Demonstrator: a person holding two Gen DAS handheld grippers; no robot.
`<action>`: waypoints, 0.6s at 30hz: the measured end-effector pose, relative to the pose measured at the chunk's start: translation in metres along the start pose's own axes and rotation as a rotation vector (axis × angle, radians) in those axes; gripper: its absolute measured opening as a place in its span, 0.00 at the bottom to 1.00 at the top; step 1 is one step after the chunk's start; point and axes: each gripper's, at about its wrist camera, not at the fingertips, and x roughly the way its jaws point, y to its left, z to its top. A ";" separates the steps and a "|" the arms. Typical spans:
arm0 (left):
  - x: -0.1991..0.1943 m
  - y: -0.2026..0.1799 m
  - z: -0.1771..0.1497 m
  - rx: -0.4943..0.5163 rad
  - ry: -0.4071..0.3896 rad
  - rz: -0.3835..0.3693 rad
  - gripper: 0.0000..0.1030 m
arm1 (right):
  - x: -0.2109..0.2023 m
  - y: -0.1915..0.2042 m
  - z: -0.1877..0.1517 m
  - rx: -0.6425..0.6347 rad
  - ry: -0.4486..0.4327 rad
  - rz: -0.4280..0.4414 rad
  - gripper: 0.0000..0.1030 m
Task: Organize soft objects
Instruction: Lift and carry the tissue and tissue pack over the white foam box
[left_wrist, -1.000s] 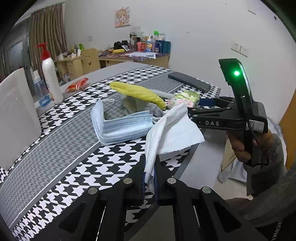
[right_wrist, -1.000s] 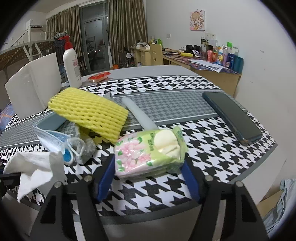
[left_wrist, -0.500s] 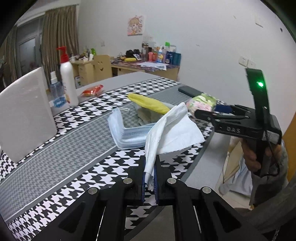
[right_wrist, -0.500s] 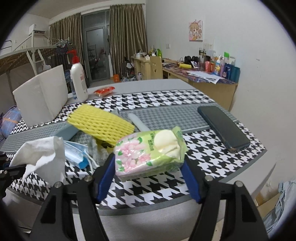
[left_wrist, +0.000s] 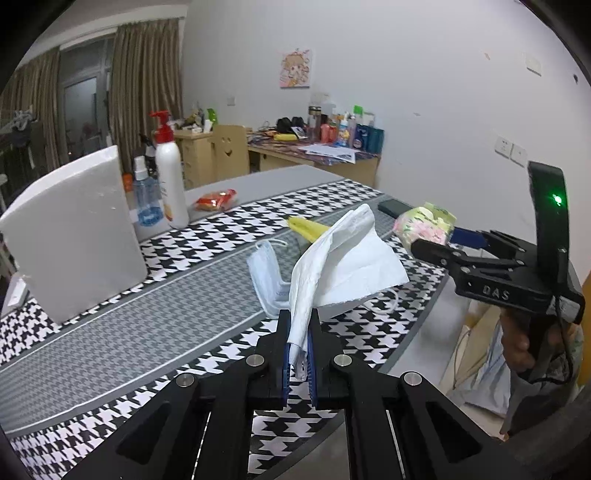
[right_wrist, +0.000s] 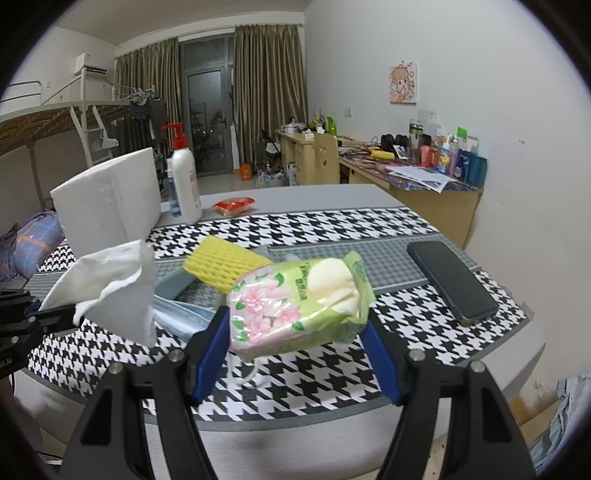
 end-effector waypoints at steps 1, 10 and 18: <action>-0.002 0.001 0.001 -0.004 -0.006 0.008 0.08 | -0.001 0.002 0.001 -0.003 -0.005 0.006 0.71; -0.016 0.007 0.010 -0.026 -0.042 0.063 0.08 | -0.008 0.016 0.011 -0.024 -0.040 0.050 0.71; -0.031 0.019 0.019 -0.051 -0.088 0.124 0.08 | -0.015 0.028 0.022 -0.042 -0.075 0.085 0.71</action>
